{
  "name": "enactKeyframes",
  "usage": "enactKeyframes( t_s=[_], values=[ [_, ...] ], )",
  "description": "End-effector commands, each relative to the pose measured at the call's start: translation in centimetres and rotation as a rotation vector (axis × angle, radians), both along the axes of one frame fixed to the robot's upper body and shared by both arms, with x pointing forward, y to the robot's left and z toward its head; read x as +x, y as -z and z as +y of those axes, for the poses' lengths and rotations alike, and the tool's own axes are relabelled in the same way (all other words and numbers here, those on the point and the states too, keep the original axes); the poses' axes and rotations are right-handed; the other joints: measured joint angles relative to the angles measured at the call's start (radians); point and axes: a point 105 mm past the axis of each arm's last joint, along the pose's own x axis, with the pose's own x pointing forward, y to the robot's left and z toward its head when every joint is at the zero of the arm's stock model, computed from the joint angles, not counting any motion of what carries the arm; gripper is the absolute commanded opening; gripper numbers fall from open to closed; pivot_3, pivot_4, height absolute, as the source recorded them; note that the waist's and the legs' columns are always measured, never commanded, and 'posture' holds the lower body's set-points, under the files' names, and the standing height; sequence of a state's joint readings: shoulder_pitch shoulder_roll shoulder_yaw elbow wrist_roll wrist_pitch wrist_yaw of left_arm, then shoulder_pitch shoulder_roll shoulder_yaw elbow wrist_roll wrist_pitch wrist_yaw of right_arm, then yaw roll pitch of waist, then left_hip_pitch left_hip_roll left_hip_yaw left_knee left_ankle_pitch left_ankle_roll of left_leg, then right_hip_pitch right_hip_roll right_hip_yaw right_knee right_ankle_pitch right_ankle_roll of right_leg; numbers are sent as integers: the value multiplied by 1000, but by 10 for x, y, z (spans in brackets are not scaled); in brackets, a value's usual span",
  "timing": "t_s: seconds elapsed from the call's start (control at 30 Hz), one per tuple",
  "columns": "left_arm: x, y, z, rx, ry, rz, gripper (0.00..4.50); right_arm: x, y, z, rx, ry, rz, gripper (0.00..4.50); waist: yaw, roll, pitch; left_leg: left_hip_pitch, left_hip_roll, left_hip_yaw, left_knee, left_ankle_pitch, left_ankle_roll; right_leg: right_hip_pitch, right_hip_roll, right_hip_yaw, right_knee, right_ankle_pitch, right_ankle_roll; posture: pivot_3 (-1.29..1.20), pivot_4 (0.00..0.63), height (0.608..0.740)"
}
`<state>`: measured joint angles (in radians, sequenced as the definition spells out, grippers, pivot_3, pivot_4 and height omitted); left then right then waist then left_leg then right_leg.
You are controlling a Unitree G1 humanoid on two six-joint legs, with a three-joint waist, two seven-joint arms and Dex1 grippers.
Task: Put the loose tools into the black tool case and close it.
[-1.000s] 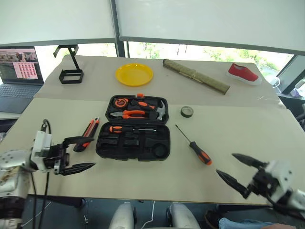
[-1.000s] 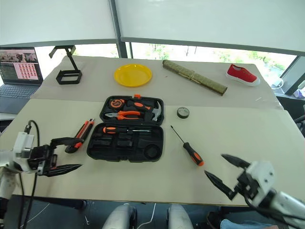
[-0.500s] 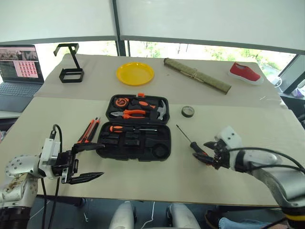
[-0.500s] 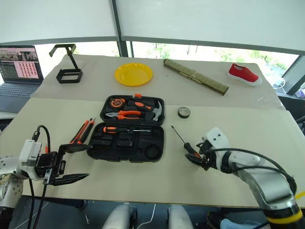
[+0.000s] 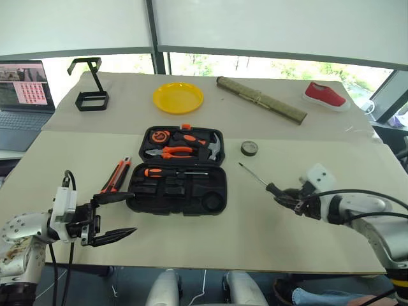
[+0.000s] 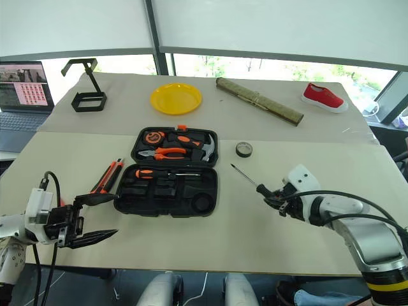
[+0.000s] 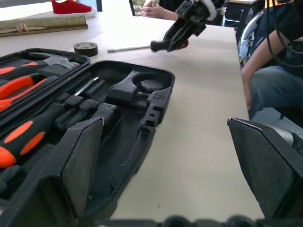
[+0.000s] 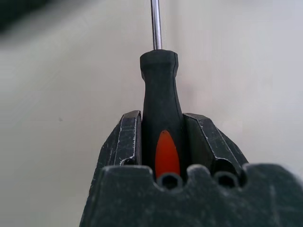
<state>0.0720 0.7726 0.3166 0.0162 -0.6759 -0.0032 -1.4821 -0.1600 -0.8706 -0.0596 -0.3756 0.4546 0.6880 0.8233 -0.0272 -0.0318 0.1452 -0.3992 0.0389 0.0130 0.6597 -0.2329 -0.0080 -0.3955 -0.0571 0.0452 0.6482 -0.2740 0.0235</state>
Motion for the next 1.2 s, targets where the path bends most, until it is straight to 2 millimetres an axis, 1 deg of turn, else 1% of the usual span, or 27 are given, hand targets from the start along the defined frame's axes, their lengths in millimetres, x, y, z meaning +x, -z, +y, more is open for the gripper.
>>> enactKeyframes(
  t_s=[0.03, 0.07, 0.1, 0.17, 0.2, 0.23, 0.3, 0.37, 0.47, 0.63, 0.83, 1.03, 1.2],
  values=[
    [2, -13, 12, -22, -82, -34, 4500, -5, -52, 54, 116, -306, -107, 1026, -15, 0, 1, 0, 0, 0, 0, 0, 0, 0, 1, 0, 0, 0, 0, 0, 150, 740],
    [1, -13, 14, -24, -93, -20, 4500, -3, -55, 71, 138, -357, -82, 1026, -16, 0, 1, 0, 3, -1, 0, 0, 0, -1, 2, 1, 0, 1, -2, 0, 150, 740],
    [1, -13, 17, -34, -120, -12, 4500, 1, -51, 92, 109, -433, -60, 1026, -20, 0, 1, 0, 4, -2, 0, 0, 0, -1, 3, 0, 0, 2, -3, 0, 150, 740],
    [-1, -12, 21, -46, -158, -1, 4500, 7, -42, 121, 27, -523, -36, 1026, -24, -1, 2, 3, 9, -1, 0, -1, 0, -1, 6, 1, 0, 3, -6, 0, 150, 740],
    [-3, -11, 24, -44, -174, 4, 4500, 15, -35, 133, -27, -533, -23, 1026, -21, -1, 2, 0, 8, -3, 0, -1, 0, -2, 7, 0, 1, 4, -6, 0, 150, 740],
    [-4, -10, 25, -41, -183, 8, 4500, 21, -30, 140, -63, -533, -14, 1026, -19, -2, 2, -1, 10, -3, 0, -1, 0, -6, 9, 0, 1, 4, -7, 0, 150, 740],
    [-8, -8, 29, -35, -208, 20, 4500, 31, -22, 154, -115, -544, 14, 1026, -10, -1, 2, -7, 10, -2, 1, -1, 0, -11, 10, -1, 2, 4, -8, 0, 150, 740],
    [-12, -6, 31, -36, -232, 27, 4500, 38, -14, 162, -173, -555, 27, 1026, -1, -1, 2, -10, 9, -1, 1, -1, 0, -16, 8, -1, 6, 4, -8, 0, 150, 740],
    [-16, -3, 31, -37, -248, 34, 4500, 47, -8, 170, -234, -565, 13, 1026, 7, -1, 2, -15, 6, 1, 1, -1, 0, -26, 3, -1, 13, 4, -8, 0, 150, 740],
    [-21, 2, 29, -39, -267, 49, 4500, 54, -3, 177, -293, -573, -1, 1026, 8, -1, 2, -15, 6, 5, 1, 0, -1, -27, 2, -1, 14, 4, -8, 0, 150, 740],
    [-22, 6, 27, -36, -268, 54, 4500, 57, -2, 178, -292, -588, 17, 1026, 6, -1, 2, -12, 6, 7, 1, 0, -1, -26, 3, -1, 15, 4, -8, 0, 150, 740],
    [-23, 9, 26, -27, -263, 54, 4500, 71, -5, 176, -286, -561, 27, 1026, 3, -1, 2, -11, 7, 9, 1, 0, -1, -26, 3, -1, 16, 4, -9, 0, 150, 740],
    [-24, 9, 26, -27, -269, 50, 4500, 72, -4, 176, -282, -583, 49, 1026, 2, -1, 2, -11, 7, 9, 1, 0, -1, -26, 3, -1, 16, 4, -9, 0, 150, 740]
  ],
)
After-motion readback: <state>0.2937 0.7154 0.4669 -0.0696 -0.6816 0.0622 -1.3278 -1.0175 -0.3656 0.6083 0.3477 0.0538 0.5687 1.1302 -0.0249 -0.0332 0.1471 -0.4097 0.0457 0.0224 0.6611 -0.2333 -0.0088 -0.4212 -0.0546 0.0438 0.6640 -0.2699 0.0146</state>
